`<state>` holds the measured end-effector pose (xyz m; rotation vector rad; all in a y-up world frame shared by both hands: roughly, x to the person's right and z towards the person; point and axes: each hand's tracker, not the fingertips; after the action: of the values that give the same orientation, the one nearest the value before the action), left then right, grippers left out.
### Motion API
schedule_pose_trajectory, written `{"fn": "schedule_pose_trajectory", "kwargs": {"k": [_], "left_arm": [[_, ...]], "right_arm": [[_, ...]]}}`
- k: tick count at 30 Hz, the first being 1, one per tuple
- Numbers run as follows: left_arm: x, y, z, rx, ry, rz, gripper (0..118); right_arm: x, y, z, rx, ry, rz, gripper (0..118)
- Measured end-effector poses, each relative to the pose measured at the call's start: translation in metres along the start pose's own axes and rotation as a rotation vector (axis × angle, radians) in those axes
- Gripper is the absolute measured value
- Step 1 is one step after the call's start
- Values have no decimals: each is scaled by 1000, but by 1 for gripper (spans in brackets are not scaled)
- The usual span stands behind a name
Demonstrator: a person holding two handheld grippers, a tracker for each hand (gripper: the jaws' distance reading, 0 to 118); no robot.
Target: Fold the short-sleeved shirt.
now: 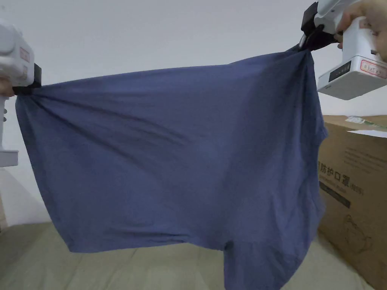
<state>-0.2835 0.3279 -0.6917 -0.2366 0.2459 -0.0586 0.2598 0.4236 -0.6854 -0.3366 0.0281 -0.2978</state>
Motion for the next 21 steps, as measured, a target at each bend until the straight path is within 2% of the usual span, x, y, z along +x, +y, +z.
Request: {"fn": "schedule_pose_trajectory", "kwargs": {"k": [3, 7, 11, 16, 18, 21], "left_arm": [[2, -35, -11, -74, -6, 17, 1], [16, -110, -35, -222, -31, -20, 1], [32, -201, -69, -388, -36, 1, 1], [54, -318, -101, -549, -26, -40, 1], [57, -357, -111, -587, -27, -20, 1], [58, -406, -132, -653, -14, -6, 1]], "right_arm": [[1, -23, -5, -35, 9, 34, 1], [20, -87, -51, -176, -80, 65, 1], [56, -179, -113, -346, -119, 3, 1], [109, -303, -193, -557, -188, -67, 1], [127, -350, -213, -613, -197, -103, 1], [146, -407, -234, -700, -217, -112, 1]]}}
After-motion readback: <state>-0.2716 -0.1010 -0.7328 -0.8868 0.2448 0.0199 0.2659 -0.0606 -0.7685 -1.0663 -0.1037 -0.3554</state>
